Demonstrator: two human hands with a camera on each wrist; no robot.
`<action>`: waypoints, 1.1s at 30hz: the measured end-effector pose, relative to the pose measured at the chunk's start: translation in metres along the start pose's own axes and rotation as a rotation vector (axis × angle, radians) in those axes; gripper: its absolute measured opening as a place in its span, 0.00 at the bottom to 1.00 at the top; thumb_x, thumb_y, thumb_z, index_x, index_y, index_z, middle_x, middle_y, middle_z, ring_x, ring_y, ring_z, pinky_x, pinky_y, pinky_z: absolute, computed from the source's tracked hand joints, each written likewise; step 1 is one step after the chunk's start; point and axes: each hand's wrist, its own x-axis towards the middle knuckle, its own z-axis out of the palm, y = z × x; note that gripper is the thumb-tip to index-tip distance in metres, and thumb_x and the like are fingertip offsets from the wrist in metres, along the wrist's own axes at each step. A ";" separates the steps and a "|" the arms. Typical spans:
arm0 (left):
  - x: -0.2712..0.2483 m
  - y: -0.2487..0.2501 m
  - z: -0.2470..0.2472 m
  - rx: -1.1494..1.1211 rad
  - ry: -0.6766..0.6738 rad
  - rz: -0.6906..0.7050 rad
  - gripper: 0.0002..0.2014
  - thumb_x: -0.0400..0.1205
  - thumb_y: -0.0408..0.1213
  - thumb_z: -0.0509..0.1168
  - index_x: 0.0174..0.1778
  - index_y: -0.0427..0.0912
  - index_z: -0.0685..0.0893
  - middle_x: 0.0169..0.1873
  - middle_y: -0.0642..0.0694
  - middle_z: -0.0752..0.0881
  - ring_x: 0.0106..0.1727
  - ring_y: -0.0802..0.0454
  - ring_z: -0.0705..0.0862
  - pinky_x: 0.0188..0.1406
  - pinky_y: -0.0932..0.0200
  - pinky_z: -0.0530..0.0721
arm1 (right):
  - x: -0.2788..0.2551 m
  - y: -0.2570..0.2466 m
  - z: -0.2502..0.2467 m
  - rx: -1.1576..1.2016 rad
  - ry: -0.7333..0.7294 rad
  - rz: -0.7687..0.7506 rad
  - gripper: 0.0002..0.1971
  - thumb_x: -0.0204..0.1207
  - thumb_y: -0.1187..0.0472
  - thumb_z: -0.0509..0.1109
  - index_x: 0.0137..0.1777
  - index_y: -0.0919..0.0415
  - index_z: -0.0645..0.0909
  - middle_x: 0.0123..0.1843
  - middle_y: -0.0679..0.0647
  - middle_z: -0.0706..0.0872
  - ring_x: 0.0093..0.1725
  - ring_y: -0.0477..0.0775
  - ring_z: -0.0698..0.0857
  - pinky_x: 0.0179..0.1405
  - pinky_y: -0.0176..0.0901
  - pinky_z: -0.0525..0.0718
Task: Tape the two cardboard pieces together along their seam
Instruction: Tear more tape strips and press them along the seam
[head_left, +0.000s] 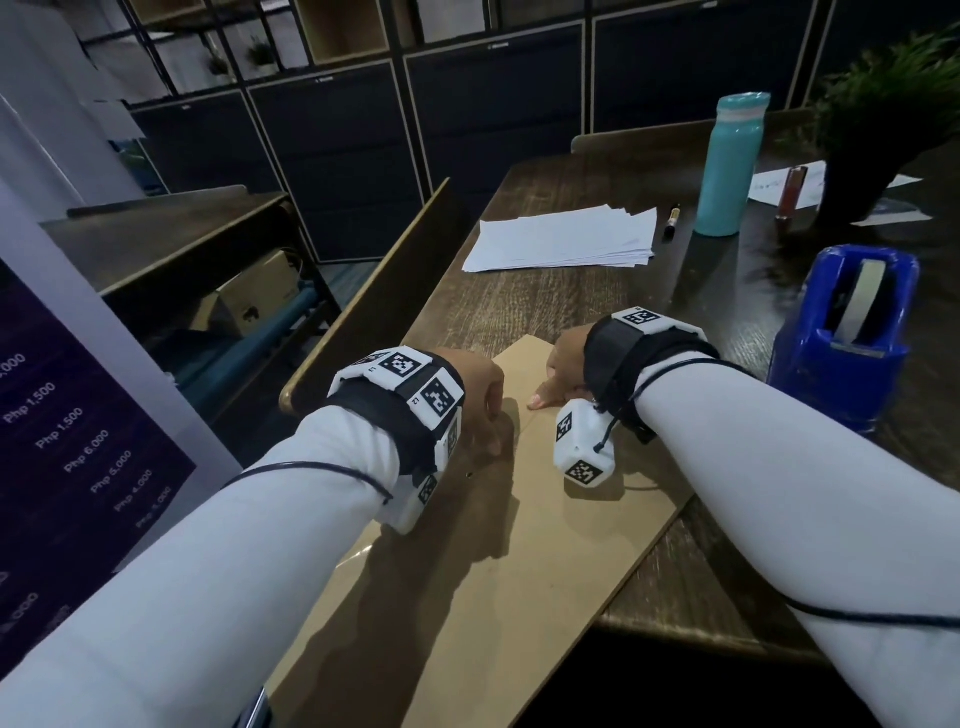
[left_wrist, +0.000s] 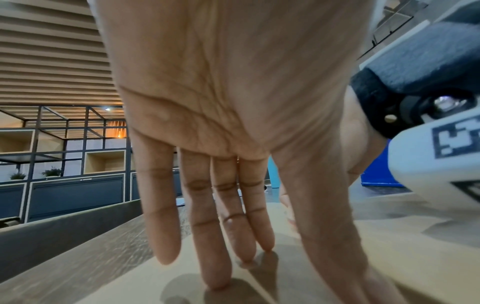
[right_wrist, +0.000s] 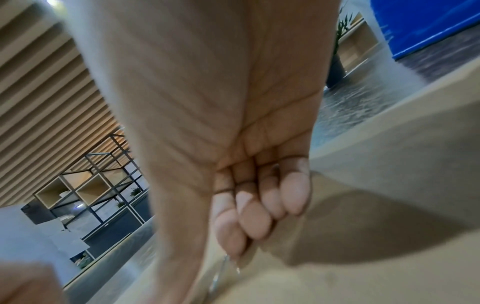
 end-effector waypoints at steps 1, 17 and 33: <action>0.000 0.000 0.000 0.000 0.000 0.000 0.25 0.66 0.55 0.79 0.56 0.48 0.84 0.52 0.50 0.88 0.52 0.48 0.85 0.45 0.57 0.81 | -0.007 0.000 0.001 0.025 0.003 -0.005 0.29 0.61 0.28 0.71 0.35 0.56 0.74 0.46 0.56 0.84 0.50 0.59 0.84 0.64 0.56 0.80; -0.002 -0.003 0.001 -0.032 0.008 0.018 0.25 0.69 0.54 0.77 0.58 0.43 0.85 0.56 0.47 0.85 0.53 0.48 0.83 0.42 0.59 0.76 | 0.034 0.001 0.006 -0.080 0.017 0.025 0.52 0.21 0.14 0.65 0.38 0.55 0.77 0.45 0.54 0.88 0.50 0.59 0.87 0.58 0.57 0.83; -0.004 -0.003 -0.003 -0.080 0.026 -0.061 0.26 0.63 0.54 0.81 0.52 0.48 0.84 0.50 0.51 0.86 0.50 0.50 0.84 0.45 0.59 0.82 | -0.068 0.038 0.022 0.315 0.261 -0.177 0.19 0.79 0.42 0.65 0.43 0.60 0.79 0.41 0.52 0.86 0.40 0.51 0.80 0.41 0.43 0.76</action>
